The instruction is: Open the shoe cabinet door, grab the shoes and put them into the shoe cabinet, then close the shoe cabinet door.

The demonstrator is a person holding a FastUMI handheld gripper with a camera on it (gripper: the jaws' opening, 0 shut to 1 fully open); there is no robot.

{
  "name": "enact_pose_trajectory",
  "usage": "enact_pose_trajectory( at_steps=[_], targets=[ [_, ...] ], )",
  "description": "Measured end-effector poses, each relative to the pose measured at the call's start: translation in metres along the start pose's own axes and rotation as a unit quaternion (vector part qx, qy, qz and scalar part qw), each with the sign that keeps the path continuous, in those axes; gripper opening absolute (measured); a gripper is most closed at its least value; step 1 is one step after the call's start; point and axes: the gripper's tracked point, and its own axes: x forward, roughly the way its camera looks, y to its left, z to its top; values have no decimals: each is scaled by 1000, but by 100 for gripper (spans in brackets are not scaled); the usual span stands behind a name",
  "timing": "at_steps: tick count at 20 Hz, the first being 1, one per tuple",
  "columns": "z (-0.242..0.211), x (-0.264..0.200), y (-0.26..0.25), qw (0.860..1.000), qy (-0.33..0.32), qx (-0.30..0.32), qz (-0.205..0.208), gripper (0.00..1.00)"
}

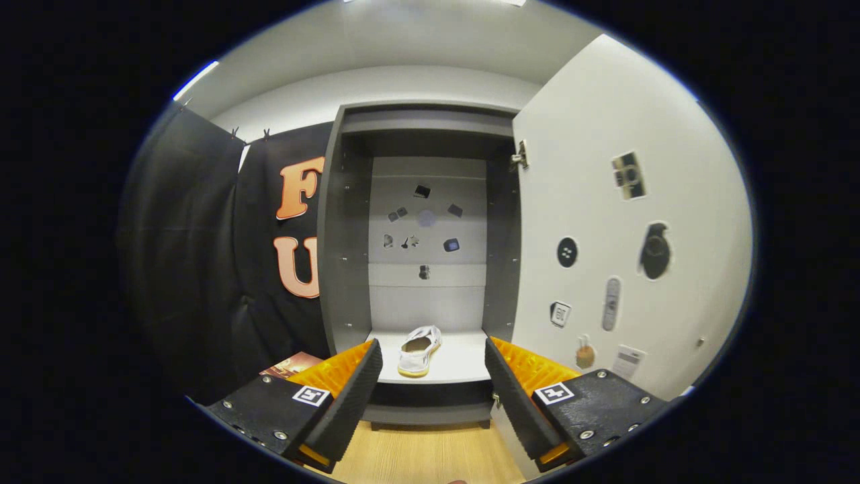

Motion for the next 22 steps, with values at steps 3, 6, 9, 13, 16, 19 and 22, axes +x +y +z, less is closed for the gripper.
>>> enact_pose_trajectory(
  at_steps=[3, 6, 9, 13, 16, 19, 22],
  targets=[
    [-6, -47, -18, 1000, 5, 15, 0, 95],
    [-5, -94, -32, 1000, -2, 31, 2, 95],
    [-6, -118, -36, 999, -2, 30, 9, 95],
    [-5, -132, -40, 999, -9, 27, 18, 95],
    [-6, -136, -50, 999, -9, 29, 20, 95],
    [-8, -138, -71, 999, -9, 38, 15, 95],
    [-7, -143, -105, 999, -15, 41, 0, 95]
  ],
)
